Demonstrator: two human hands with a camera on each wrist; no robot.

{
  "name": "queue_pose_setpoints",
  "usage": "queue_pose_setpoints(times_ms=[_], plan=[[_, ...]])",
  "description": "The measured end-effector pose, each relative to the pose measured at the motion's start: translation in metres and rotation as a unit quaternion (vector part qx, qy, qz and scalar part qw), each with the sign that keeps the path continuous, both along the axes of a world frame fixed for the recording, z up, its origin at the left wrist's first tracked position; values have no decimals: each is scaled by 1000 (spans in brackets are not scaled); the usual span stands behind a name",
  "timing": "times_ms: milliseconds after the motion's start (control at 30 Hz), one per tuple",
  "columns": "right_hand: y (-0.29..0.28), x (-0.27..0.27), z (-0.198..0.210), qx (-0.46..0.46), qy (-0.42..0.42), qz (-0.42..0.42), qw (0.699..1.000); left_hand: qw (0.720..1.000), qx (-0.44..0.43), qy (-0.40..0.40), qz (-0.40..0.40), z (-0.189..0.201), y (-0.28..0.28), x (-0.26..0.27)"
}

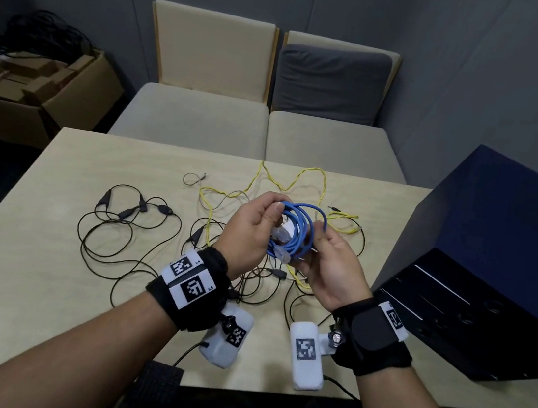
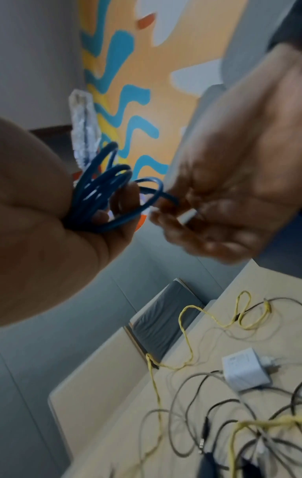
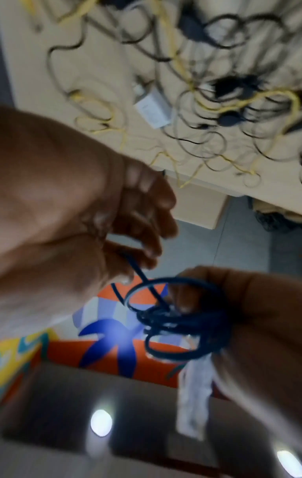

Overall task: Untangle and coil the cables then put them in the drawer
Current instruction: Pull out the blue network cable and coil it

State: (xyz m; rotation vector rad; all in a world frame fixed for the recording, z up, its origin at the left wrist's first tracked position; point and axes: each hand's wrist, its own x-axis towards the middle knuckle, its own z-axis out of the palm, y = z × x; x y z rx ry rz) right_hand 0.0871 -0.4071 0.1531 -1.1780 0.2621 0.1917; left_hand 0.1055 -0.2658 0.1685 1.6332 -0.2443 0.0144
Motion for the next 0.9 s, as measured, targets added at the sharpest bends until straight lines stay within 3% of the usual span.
queue_pose_setpoints(times_ms=[133,233,267,333,400,600,667,700,767,833,900], plan=[[-9,1,1,-256,-33,-1,966,1000,-15,22,-5,-1,3,5],[-18,0,21,-371,-163,-140,903,1000,17,19,5,-2,6,7],[-17,-1,31,-382,-217,-136,888,1000,19,20,9,-2,5,7],[-6,-4,45,-430,-276,-23,859,998,54,-3,24,-1,3,6],[4,-6,51,-528,-263,94,802,996,83,-19,24,-2,1,6],[15,-1,59,-678,-177,214,681,996,93,-10,10,-3,0,-1],[19,-2,58,-694,-184,228,658,996,92,-9,2,-3,0,-3],[19,-2,56,-685,-199,223,665,996,91,-11,3,-4,1,-3],[15,-2,50,-623,-251,186,717,996,88,-17,11,-5,4,-1],[11,-3,49,-518,-277,135,798,997,68,-4,22,-7,7,0],[9,-5,54,-385,-250,99,883,998,48,29,26,-9,8,2]])
